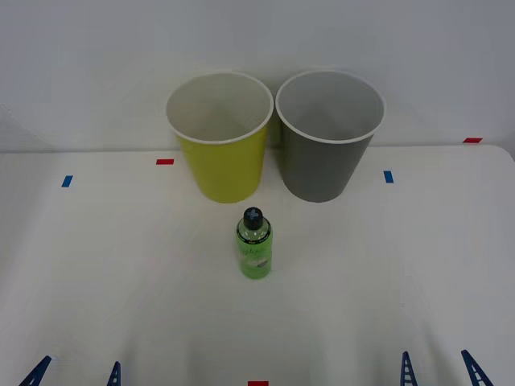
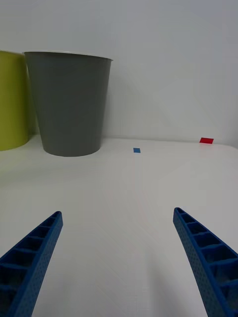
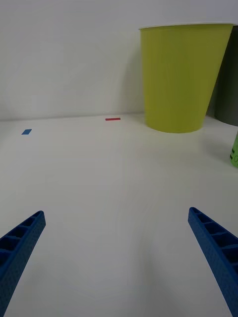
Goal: Put cans in the gray bin and PET bottles in the light green bin.
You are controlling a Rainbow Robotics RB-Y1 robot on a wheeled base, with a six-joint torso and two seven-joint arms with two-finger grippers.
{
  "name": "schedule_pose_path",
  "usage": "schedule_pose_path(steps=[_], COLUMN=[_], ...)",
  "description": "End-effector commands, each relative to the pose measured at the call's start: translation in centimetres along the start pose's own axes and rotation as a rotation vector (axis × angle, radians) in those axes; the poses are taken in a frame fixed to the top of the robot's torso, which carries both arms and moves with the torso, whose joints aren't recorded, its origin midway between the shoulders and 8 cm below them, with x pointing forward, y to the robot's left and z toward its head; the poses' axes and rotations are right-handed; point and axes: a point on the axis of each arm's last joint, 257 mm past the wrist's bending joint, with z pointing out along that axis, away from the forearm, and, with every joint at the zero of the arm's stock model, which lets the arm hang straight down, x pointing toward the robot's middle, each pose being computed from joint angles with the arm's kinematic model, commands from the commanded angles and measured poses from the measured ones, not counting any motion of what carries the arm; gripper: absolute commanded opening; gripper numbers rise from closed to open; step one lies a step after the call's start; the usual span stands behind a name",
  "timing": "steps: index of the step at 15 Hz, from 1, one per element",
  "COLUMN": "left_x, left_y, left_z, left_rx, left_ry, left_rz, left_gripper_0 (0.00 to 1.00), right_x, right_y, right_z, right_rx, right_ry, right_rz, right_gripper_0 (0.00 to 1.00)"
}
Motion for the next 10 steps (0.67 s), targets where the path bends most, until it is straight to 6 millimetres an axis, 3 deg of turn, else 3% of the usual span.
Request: schedule_pose_path(steps=[1,10], left_x=[0.00,0.00], left_y=[0.00,0.00], left_z=[0.00,0.00], left_rx=[0.000,0.000], left_ry=[0.000,0.000], left_rz=[0.000,0.000], left_gripper_0=[1.00,1.00], right_x=[0.00,0.00], right_y=[0.00,0.00], right_z=[0.00,0.00], right_rx=[0.000,0.000], right_ry=[0.000,0.000], right_rz=[0.000,0.000], right_gripper_0=[0.77,0.77])
